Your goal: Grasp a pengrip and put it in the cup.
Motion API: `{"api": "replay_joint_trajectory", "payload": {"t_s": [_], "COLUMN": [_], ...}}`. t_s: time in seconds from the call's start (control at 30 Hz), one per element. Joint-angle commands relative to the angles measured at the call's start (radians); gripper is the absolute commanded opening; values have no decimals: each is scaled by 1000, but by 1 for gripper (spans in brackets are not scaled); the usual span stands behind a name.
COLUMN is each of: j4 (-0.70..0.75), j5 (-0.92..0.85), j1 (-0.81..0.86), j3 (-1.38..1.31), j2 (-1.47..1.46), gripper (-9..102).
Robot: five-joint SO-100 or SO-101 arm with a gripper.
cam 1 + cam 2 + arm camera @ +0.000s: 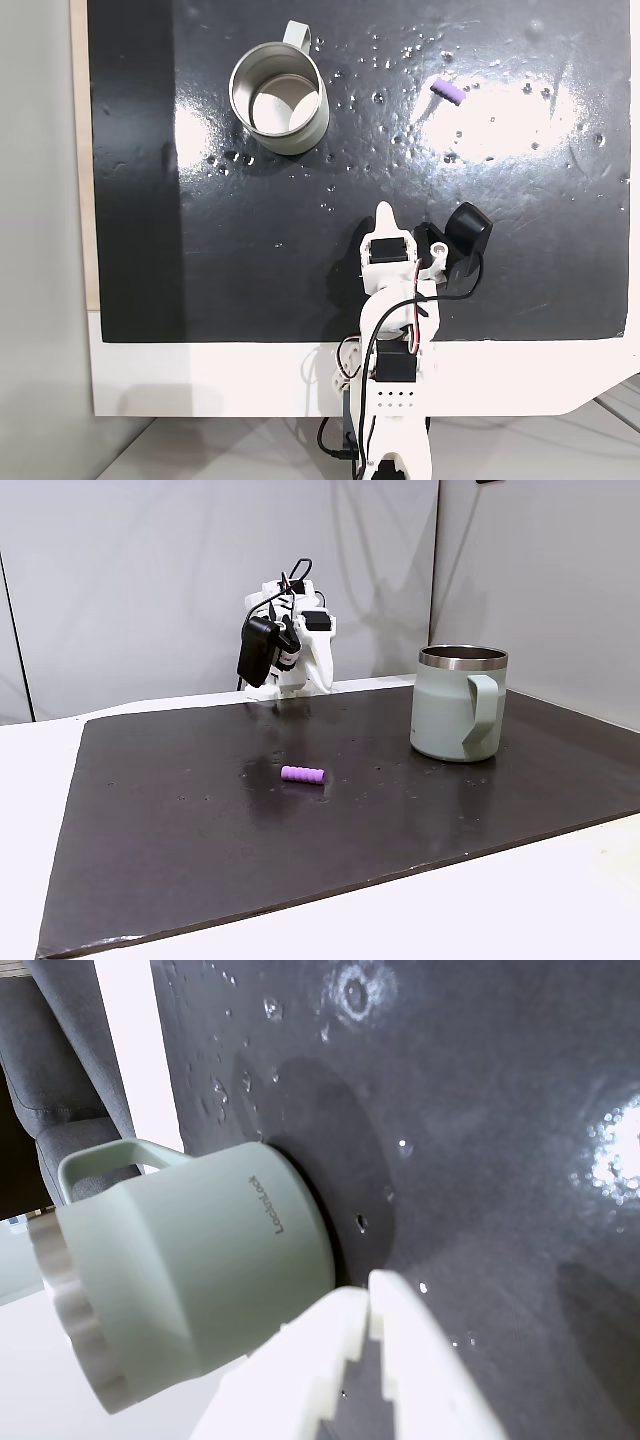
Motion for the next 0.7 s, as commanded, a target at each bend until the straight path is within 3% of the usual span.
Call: {"api": "replay_joint_trajectory", "payload": {"t_s": [0.0,0.43,0.67], "j4": [9,9,46], "j5": [29,28,-31], "j1": [9,17,104], "j3": [-3,-9,-152], "j2": [11,11,3], "gripper": [0,0,0]}}
